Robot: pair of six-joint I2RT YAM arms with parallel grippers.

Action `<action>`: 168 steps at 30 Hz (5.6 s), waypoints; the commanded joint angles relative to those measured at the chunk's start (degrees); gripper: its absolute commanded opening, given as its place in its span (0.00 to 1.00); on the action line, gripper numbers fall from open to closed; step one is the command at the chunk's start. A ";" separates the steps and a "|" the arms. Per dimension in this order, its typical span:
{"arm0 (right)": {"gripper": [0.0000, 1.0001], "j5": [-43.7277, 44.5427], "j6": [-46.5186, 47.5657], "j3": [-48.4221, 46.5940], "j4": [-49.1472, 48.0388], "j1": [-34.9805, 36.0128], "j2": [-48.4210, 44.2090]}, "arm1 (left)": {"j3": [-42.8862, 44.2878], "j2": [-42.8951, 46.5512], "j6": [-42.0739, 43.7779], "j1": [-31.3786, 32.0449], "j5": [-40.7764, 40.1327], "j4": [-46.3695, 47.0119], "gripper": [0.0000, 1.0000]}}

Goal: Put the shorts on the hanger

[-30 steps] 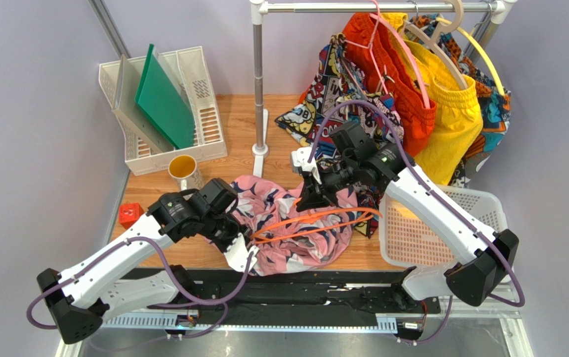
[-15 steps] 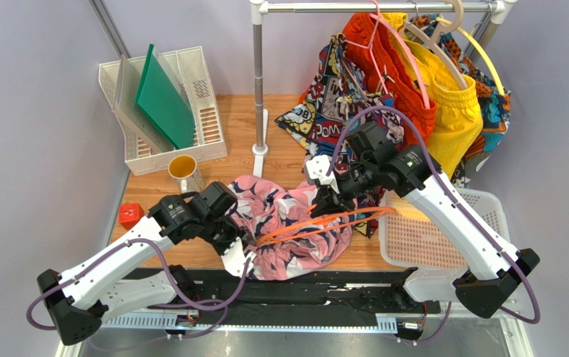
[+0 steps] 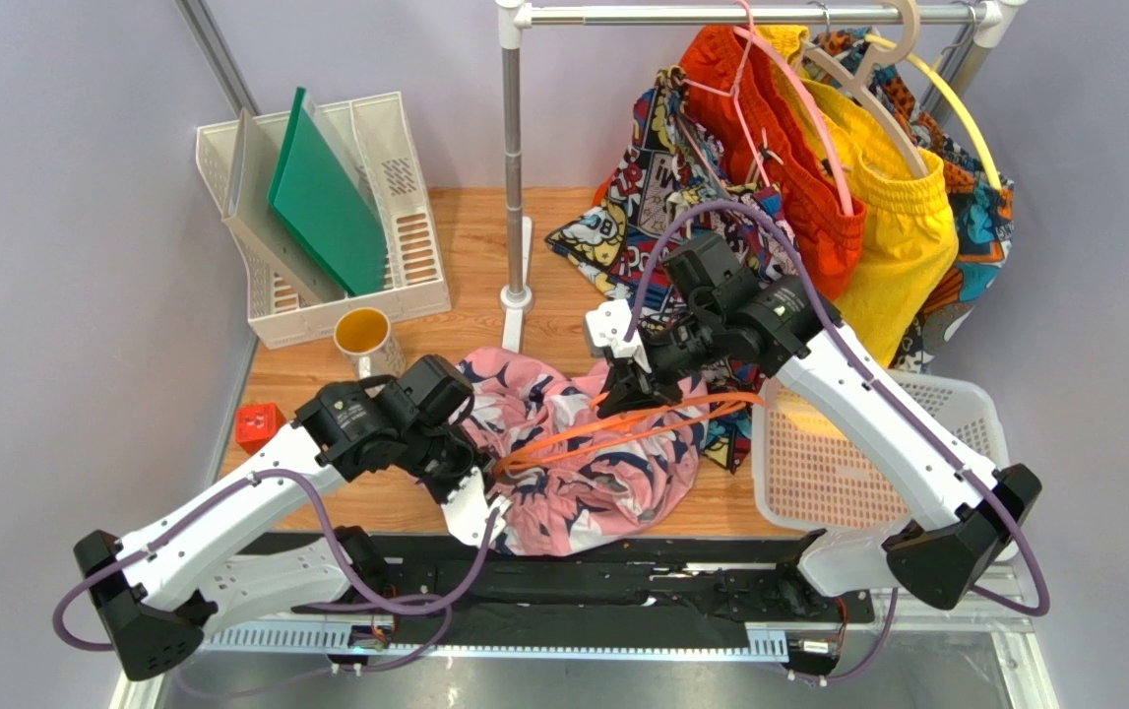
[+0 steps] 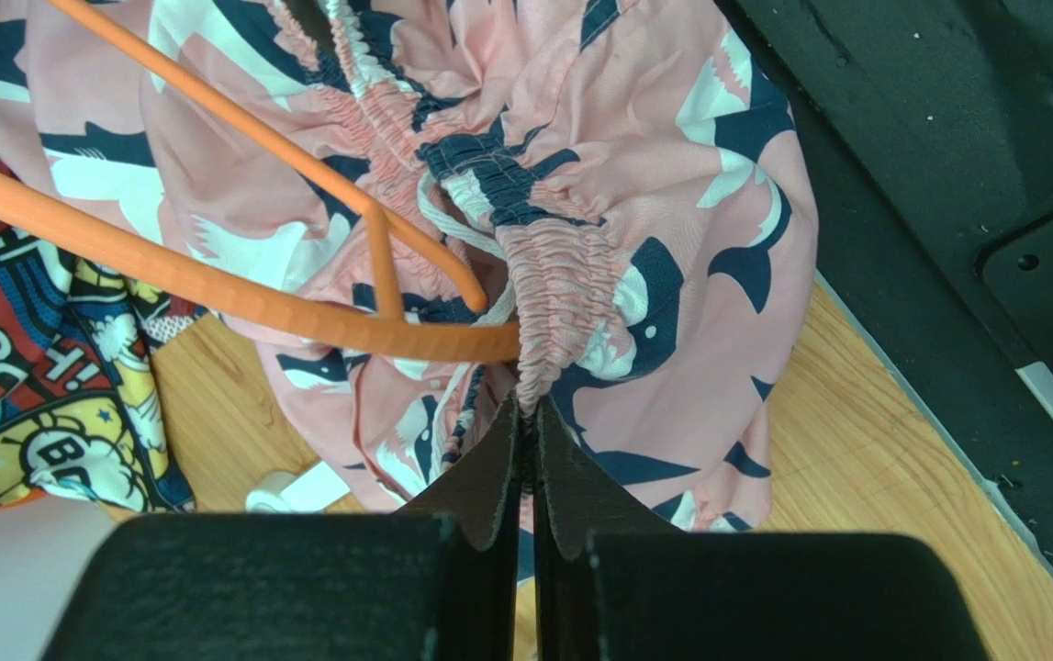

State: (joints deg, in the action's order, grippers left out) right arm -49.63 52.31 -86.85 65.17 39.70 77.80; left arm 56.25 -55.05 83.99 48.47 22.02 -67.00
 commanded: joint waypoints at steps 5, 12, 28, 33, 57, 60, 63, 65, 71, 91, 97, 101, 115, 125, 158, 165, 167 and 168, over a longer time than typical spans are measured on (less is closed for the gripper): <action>0.00 -2.31 -5.80 3.52 -12.33 1.52 -0.19 | 7.20 -3.39 -6.10 0.49 4.52 0.20 0.00; 0.00 -3.55 -16.16 6.95 -17.52 1.61 -1.16 | 10.90 -7.35 -15.68 0.49 3.73 3.81 0.00; 0.00 -2.75 -31.75 13.02 -32.73 0.73 -1.24 | 20.92 -12.28 -32.56 2.00 8.37 -2.60 0.62; 0.00 -3.90 -31.39 15.83 -33.96 0.73 -3.79 | 16.98 -8.42 -35.82 -8.74 14.01 -2.61 0.72; 0.00 -6.01 -35.96 18.47 -41.26 2.48 -2.13 | 2.28 -9.64 -50.93 -14.10 17.62 14.44 0.37; 0.00 -5.92 -37.54 19.43 -43.36 3.27 -1.95 | 2.99 -9.55 -52.78 -14.10 18.93 16.20 0.33; 0.00 -5.66 -39.48 19.61 -45.83 3.54 -1.43 | 2.99 -9.64 -54.19 -14.01 19.64 16.90 0.29; 0.00 -5.40 -40.62 19.09 -46.97 3.54 -1.25 | 2.64 -9.55 -55.07 -13.93 19.82 17.43 0.26; 0.43 2.41 -38.70 13.39 -34.26 2.75 -2.91 | 1.41 -7.28 -57.96 -14.72 17.88 16.99 0.00; 0.58 11.65 -0.91 35.25 -18.05 7.93 -21.66 | -2.28 -6.39 -64.47 -19.28 17.09 22.01 0.00; 0.50 15.16 9.99 36.84 -21.57 13.64 -14.35 | -1.76 -6.74 -63.77 -19.73 17.27 21.03 0.00; 0.47 16.66 11.57 36.93 -23.94 15.31 -9.61 | -1.14 -7.18 -63.60 -19.73 17.62 20.25 0.00; 0.45 25.54 17.55 40.79 -26.06 15.40 -2.57 | -1.06 -6.65 -62.54 -19.82 17.36 19.54 0.00; 0.51 29.94 15.89 42.64 -28.16 15.23 0.94 | -1.14 -6.48 -61.75 -20.17 18.50 19.19 0.00; 0.00 39.35 30.47 44.05 -7.07 4.35 -16.98 | 3.96 2.93 -24.67 -28.69 17.89 -13.76 0.00; 0.00 35.39 33.29 42.90 -7.42 -1.21 -17.59 | 4.13 3.54 -26.75 -28.69 18.66 -13.16 0.00; 0.00 34.95 33.12 43.60 -7.68 -1.29 -18.38 | 5.01 3.02 -28.61 -28.69 21.12 -11.93 0.00; 0.00 34.86 33.03 43.78 -7.77 -1.38 -18.56 | 5.10 2.93 -28.53 -28.69 21.48 -12.10 0.00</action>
State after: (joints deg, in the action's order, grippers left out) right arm -18.65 84.77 -43.77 51.29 39.99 60.80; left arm 59.37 -52.34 55.99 20.23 41.74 -73.08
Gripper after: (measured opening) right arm 0.007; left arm 0.088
